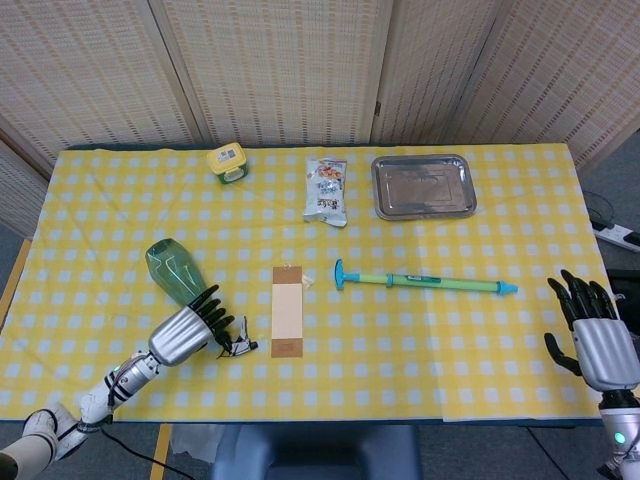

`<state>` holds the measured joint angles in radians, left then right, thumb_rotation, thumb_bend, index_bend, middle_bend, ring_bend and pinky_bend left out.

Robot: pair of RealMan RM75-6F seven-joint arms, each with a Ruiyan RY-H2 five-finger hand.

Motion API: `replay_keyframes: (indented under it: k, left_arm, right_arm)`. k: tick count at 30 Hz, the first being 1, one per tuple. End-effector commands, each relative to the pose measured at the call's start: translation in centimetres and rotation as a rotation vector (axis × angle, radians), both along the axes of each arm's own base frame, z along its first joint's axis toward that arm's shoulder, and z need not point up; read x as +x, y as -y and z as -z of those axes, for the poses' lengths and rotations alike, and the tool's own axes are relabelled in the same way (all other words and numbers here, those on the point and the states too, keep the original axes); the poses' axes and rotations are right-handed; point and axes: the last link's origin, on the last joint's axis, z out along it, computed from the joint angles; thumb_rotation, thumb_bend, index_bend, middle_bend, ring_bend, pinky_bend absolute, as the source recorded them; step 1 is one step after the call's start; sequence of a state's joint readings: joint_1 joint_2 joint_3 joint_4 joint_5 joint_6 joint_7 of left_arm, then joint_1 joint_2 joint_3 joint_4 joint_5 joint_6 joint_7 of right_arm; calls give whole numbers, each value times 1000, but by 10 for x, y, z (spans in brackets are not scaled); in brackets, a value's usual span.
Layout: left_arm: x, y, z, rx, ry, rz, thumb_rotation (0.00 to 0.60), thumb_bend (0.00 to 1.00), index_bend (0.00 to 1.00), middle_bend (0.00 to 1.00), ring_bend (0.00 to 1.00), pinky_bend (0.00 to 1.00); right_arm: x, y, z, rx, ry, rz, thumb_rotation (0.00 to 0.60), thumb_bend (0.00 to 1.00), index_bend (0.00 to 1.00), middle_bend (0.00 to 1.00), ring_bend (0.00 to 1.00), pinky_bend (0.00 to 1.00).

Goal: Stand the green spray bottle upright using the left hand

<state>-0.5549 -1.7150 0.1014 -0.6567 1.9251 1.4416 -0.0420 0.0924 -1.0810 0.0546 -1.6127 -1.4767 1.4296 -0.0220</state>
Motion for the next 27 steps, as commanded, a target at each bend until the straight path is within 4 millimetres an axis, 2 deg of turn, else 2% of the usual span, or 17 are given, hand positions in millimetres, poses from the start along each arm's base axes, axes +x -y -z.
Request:
replay_keyframes:
  k: [1,12,27]
  left_arm:
    - [1,-2,2,-7,5,-1,600,206,333,439,312,154]
    - [0,-9,5,-21,15,-16,600,206,349,462,333,158]
    - [14,-27,21,-7,39,-11,600,206,369,473,345,161]
  right_arm:
    - [0,-1,-1,-6,0,0,600,451,0,0,0,0]
    - [-1,0,1,4,-4,10,600,451,0,0,0,0]
    - [-6,3,-3,-2,1,35,600,452,0,0,0,0]
